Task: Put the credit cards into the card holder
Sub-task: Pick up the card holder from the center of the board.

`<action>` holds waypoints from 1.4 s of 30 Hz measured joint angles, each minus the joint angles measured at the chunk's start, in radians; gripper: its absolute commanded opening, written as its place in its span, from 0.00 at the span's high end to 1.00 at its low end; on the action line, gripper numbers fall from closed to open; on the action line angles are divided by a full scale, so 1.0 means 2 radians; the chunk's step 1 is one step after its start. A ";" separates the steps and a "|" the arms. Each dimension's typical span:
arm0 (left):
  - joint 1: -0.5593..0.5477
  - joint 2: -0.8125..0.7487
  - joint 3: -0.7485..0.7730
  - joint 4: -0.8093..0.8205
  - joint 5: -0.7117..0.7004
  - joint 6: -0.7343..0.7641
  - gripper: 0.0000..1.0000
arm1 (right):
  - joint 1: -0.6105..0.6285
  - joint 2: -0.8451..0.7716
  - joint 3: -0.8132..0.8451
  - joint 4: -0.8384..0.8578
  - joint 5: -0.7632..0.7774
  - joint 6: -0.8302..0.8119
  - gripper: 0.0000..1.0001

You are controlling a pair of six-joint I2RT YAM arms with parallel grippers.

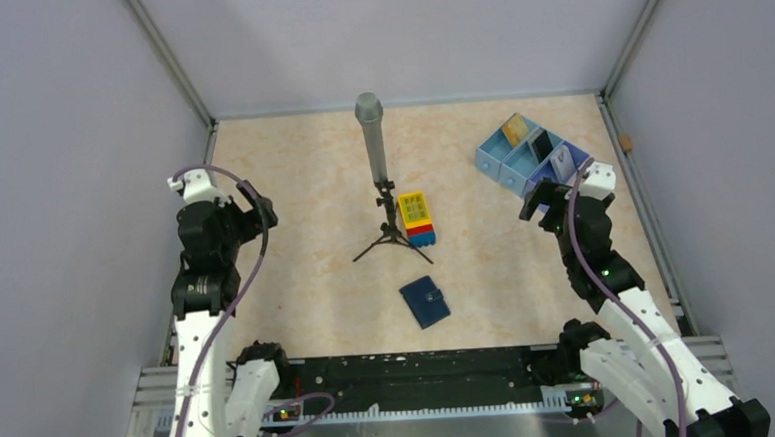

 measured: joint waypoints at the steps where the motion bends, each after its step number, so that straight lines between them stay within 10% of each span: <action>1: 0.000 0.002 0.000 -0.001 0.000 -0.003 0.01 | 0.000 0.000 0.000 -0.002 -0.010 -0.003 0.02; 13: -0.014 -0.012 -0.098 0.045 0.110 -0.099 0.01 | 0.026 0.039 0.000 -0.009 -0.162 0.007 0.12; 23: -0.228 0.113 -0.229 0.197 0.156 -0.252 0.02 | 0.140 0.155 -0.026 0.038 -0.256 0.092 0.26; 42: -0.337 0.180 -0.310 0.367 0.148 -0.404 0.39 | 0.233 0.295 -0.069 0.161 -0.318 0.176 0.45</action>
